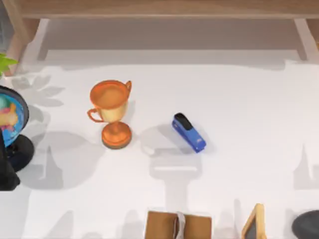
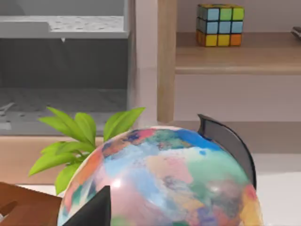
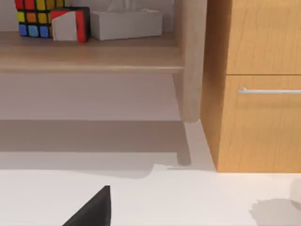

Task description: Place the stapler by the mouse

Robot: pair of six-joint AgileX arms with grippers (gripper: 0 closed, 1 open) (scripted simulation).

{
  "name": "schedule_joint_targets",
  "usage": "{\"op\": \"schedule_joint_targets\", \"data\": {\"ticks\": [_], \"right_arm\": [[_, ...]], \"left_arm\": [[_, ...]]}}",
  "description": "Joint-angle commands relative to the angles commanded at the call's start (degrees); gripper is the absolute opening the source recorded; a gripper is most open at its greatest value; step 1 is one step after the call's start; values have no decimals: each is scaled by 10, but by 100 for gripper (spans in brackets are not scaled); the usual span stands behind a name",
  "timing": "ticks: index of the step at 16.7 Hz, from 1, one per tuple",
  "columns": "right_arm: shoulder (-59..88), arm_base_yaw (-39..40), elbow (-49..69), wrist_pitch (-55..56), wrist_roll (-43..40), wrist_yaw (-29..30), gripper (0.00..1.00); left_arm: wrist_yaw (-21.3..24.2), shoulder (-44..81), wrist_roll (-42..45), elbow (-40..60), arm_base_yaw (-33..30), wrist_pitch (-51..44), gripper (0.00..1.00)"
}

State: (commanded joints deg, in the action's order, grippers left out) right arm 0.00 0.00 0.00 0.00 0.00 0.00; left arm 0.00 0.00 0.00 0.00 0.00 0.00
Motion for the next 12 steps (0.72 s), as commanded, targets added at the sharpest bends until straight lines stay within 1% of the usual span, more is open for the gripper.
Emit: {"op": "schedule_joint_targets", "data": {"ticks": [3,6,9,12], "right_arm": [[5,2,5,-2,0,-1,100],[57,22,52,-26,-2,-8,100],[160,58,138,-80,-5,-17,100],[306,103,255,-163,-12,-20,100]], "left_arm": [[0,0,0,0,0,0,100],[0,0,0,0,0,0,100],[0,0,0,0,0,0,100],[0,0,0,0,0,0,100]]}}
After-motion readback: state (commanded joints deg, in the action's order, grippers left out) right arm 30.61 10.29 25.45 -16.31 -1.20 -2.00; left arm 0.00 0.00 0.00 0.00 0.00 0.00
